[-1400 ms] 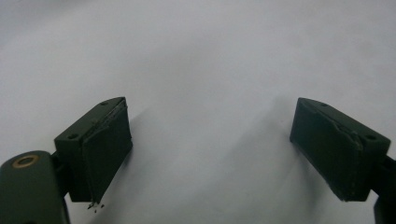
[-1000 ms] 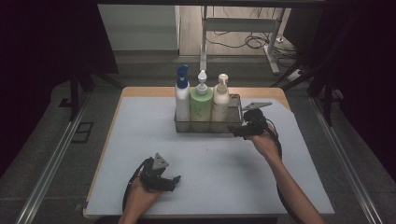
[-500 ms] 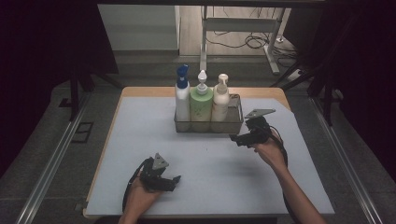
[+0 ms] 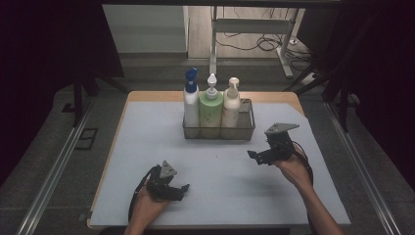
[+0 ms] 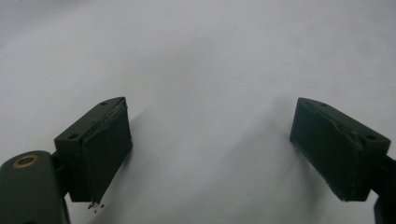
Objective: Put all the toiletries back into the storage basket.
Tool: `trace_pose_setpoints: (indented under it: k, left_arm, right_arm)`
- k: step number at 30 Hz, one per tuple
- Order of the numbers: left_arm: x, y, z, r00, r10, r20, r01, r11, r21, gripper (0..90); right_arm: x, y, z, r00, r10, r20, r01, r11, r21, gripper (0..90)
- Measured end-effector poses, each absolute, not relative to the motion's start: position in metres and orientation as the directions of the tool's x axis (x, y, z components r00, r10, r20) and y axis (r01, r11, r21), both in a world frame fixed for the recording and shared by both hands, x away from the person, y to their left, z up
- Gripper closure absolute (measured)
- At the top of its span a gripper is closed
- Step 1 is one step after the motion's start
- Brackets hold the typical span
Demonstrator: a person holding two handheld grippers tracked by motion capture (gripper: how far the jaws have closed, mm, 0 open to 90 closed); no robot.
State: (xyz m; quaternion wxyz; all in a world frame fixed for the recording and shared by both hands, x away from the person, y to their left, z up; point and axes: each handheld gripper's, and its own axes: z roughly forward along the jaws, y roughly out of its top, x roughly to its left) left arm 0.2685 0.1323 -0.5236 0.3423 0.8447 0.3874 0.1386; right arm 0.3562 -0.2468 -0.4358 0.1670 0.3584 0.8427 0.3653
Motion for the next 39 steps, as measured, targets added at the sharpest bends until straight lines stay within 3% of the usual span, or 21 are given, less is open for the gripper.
trace_pose_setpoints:
  k: [20, 33, 39]
  left_arm:
    - [0.268, 0.132, -0.524, 0.661, 0.75, -0.029, 0.559, -0.467, 0.685, 12.3]
    - [0.268, 0.132, -0.524, 0.661, 0.75, -0.029, 0.559, -0.467, 0.685, 12.2]
    - [0.268, 0.132, -0.523, 0.661, 0.75, -0.027, 0.559, -0.468, 0.684, 12.2]
  right_arm:
    - [0.316, -0.271, -0.479, -0.681, 0.732, -0.005, 0.5, 0.47, 0.728, 0.0]
    - [0.306, -0.276, -0.52, -0.693, 0.721, 0.017, 0.536, 0.5, 0.68, 0.0]
    - [0.304, -0.276, -0.522, -0.694, 0.72, -0.002, 0.521, 0.504, 0.689, 0.0]
